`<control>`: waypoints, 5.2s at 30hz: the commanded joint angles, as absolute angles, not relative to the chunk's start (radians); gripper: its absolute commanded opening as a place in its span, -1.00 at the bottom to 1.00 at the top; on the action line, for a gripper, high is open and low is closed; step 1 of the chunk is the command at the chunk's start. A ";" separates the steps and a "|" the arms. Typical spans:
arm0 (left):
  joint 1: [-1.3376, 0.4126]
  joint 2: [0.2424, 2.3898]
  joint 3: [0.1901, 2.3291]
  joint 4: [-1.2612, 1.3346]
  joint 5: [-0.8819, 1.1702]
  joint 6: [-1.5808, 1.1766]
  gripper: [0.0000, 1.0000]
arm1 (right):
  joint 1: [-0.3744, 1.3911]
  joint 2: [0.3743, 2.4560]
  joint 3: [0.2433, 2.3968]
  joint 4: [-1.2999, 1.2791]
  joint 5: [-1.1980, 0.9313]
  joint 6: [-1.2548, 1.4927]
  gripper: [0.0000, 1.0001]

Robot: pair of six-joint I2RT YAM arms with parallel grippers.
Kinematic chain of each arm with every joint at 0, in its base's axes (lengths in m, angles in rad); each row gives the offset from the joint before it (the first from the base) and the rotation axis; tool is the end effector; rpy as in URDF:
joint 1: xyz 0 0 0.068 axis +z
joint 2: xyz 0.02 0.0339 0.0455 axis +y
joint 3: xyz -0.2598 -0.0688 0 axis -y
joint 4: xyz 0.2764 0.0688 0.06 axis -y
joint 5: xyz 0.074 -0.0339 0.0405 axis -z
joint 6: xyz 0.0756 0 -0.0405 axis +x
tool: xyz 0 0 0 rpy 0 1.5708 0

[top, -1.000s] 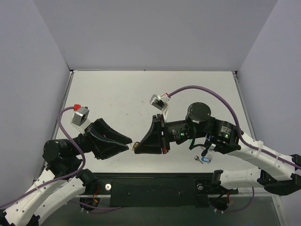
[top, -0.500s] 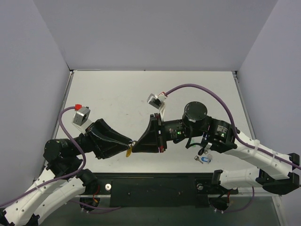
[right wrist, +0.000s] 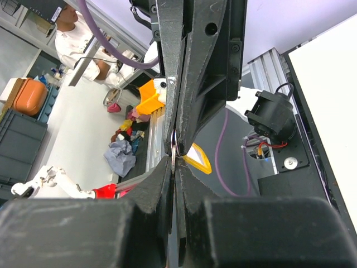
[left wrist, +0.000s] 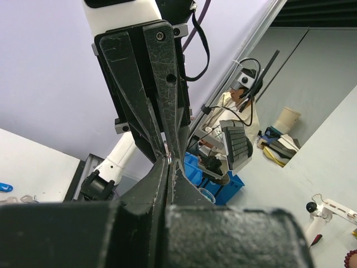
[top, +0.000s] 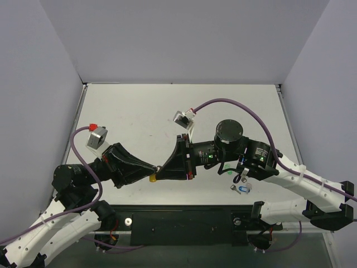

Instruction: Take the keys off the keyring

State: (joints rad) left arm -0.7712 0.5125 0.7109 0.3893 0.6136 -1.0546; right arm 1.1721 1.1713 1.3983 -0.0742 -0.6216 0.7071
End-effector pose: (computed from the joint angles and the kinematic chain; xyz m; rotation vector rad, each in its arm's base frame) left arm 0.0885 -0.1467 0.4295 0.5058 1.2214 -1.9019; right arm 0.0792 0.3015 0.4941 -0.9958 1.4847 1.8930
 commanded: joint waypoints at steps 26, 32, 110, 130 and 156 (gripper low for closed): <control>-0.781 0.440 0.646 0.367 0.339 -1.111 -1.00 | 1.175 1.046 1.252 0.155 -0.210 0.799 -0.13; -0.779 0.433 0.644 0.361 0.316 -1.112 -1.00 | 1.180 1.074 1.264 0.141 -0.207 0.799 -0.27; -0.781 0.422 0.660 0.327 0.294 -1.078 -0.06 | 1.203 1.009 1.051 0.457 -0.167 0.960 -1.00; -0.782 0.453 0.663 0.357 0.324 -1.080 -0.47 | 1.204 1.034 1.066 0.426 -0.181 0.959 -1.00; -0.781 0.463 0.730 0.075 0.406 -0.914 -1.00 | 1.204 1.057 1.134 0.215 -0.169 0.897 -1.00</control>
State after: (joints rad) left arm -0.7773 0.4427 0.6899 0.1230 0.3462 -0.9630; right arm 1.1988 1.0325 1.0851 0.2100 -0.1574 0.9150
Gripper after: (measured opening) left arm 0.023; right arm 0.006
